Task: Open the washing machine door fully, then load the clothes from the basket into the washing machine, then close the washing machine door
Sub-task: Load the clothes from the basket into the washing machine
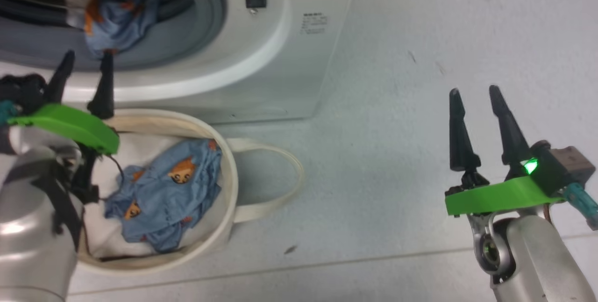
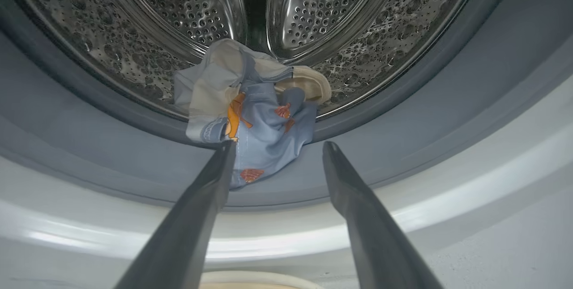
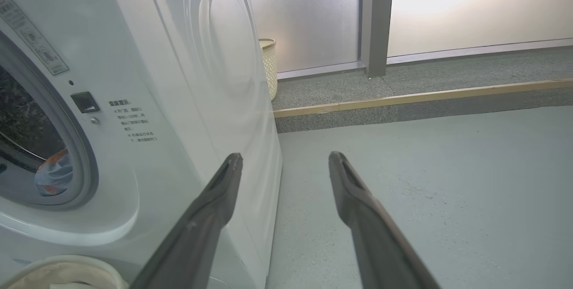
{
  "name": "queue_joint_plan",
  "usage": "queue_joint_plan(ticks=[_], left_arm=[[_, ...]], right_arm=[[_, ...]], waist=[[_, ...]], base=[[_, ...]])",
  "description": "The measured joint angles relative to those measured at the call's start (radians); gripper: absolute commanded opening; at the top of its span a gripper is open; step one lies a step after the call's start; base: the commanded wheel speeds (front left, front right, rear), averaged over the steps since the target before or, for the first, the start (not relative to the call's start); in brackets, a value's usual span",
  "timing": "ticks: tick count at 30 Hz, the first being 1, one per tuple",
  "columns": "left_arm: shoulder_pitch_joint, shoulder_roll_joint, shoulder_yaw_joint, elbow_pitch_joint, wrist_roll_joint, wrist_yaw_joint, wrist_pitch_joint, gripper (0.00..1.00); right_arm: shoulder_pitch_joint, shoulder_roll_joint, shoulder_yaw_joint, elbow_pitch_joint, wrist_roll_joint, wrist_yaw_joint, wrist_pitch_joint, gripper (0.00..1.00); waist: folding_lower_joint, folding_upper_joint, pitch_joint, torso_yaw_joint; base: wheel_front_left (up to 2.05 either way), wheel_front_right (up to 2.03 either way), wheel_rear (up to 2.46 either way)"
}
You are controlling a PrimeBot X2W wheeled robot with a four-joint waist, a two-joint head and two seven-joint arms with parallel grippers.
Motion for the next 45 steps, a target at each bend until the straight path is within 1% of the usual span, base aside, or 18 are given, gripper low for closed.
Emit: queue_joint_plan(ticks=[4, 12, 17, 19, 20, 21, 25, 34, 40, 45], left_arm=[[-0.092, 0.046, -0.047, 0.065, -0.041, 0.0, -0.001, 1.0], [-0.238, 0.083, -0.127, 0.203, -0.104, 0.0, 0.007, 1.0], [-0.318, 0.111, -0.181, 0.282, -0.095, 0.0, 0.034, 1.0], [-0.342, 0.11, -0.191, 0.308, -0.091, 0.0, 0.037, 1.0], [-0.352, 0.109, -0.203, 0.319, -0.09, 0.0, 0.037, 0.89], [-0.36, 0.107, -0.21, 0.324, -0.084, 0.0, 0.037, 0.0], [-0.386, 0.099, -0.24, 0.33, -0.081, 0.0, 0.031, 0.0], [-0.523, 0.108, -0.243, 0.322, -0.056, 0.001, 0.003, 0.0], [-0.58, 0.122, -0.248, 0.322, -0.035, 0.003, 0.003, 0.0], [-0.628, 0.132, -0.264, 0.31, -0.011, 0.024, -0.003, 0.0]], right_arm=[[-0.011, 0.02, -0.013, -0.031, -0.018, 0.0, 0.0, 1.0], [-0.023, 0.025, -0.035, -0.056, -0.037, 0.0, 0.0, 1.0], [-0.025, 0.03, -0.036, -0.075, -0.046, 0.0, 0.0, 1.0], [-0.029, 0.036, -0.037, -0.075, -0.046, 0.0, 0.0, 1.0], [-0.032, 0.04, -0.038, -0.075, -0.047, 0.0, 0.0, 1.0], [-0.035, 0.043, -0.04, -0.075, -0.05, 0.0, 0.0, 1.0], [-0.036, 0.048, -0.042, -0.077, -0.053, 0.0, 0.0, 1.0], [-0.037, 0.049, -0.039, -0.085, -0.059, 0.0, 0.0, 1.0], [-0.037, 0.052, -0.039, -0.098, -0.062, 0.0, 0.0, 1.0], [-0.038, 0.058, -0.046, -0.109, -0.068, 0.0, 0.0, 1.0]], waist=[[0.0, 0.0, 0.073, -0.03], [-0.0002, 0.0, 0.159, -0.053], [-0.0002, 0.0, 0.198, -0.062], [-0.0001, 0.0, 0.209, -0.063], [-0.0001, 0.0, 0.213, -0.063], [-0.0001, 0.0, 0.216, -0.063], [-0.0002, 0.0, 0.22, -0.057], [-0.0003, 0.0, 0.257, -0.061], [-0.0003, -0.0001, 0.288, -0.085], [-0.0002, -0.0001, 0.32, -0.108]], base=[[0.0, 0.0, 0.0], [0.0, 0.0, 0.0], [0.0, 0.0, 0.0], [0.0, 0.0, 0.0], [0.0, 0.0, 0.0], [0.0, 0.0, 0.0], [0.0, 0.0, 0.0], [0.0, 0.0, 0.0], [0.0, 0.0, 0.0], [0.0, 0.0, 0.0]])
